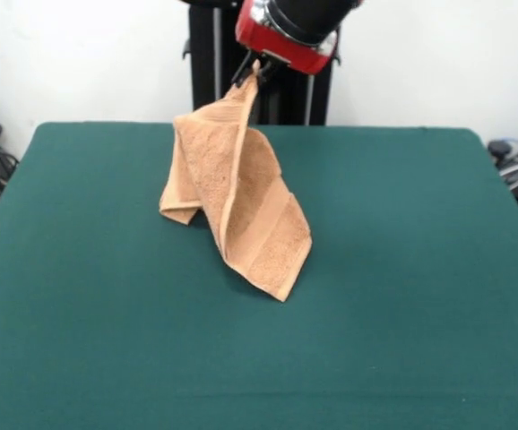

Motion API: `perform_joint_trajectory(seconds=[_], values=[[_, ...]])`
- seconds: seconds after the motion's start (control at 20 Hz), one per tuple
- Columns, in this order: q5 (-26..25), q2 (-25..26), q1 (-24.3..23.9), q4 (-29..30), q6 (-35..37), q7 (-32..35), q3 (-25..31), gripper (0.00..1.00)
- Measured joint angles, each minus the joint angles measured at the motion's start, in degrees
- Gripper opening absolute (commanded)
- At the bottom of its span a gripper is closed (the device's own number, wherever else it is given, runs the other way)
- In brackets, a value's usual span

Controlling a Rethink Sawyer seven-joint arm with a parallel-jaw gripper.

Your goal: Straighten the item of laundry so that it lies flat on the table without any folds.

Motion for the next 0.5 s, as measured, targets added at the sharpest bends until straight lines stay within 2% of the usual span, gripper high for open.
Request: perform_joint_trajectory(seconds=[0.5], values=[[0.0,-1.3,-0.5,-0.2,2.1,0.0,1.3,0.0]])
